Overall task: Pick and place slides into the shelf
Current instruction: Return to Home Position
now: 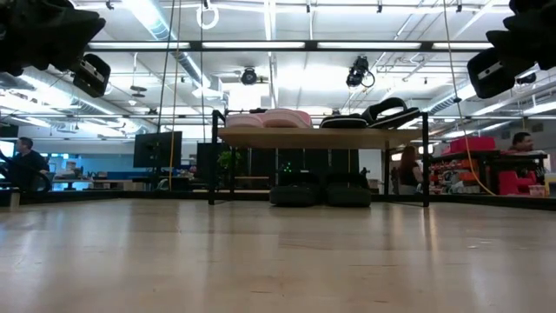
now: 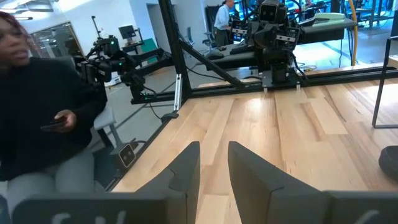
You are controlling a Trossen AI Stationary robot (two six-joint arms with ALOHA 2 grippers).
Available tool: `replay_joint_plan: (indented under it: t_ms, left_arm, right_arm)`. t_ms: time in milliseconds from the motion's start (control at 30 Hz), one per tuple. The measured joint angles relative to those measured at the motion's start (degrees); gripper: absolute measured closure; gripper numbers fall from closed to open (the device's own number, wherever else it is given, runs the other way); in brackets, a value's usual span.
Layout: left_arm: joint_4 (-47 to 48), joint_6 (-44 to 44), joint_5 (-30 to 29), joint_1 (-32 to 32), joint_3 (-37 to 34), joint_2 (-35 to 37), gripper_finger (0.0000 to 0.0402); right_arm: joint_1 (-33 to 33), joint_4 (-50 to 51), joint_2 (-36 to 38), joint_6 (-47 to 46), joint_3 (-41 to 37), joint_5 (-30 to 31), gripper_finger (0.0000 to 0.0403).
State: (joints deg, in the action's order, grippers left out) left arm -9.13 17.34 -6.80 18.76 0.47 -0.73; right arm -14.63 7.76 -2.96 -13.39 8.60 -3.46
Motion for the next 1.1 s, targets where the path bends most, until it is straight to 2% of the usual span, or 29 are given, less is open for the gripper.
replay_joint_plan:
  t_ms: [1100]
  left_arm:
    - [0.0,-0.02,0.0,0.0,0.0,0.0,0.0369]
  right_arm:
    - [0.0,0.0,-0.02,0.0,0.0,-0.01,0.0313]
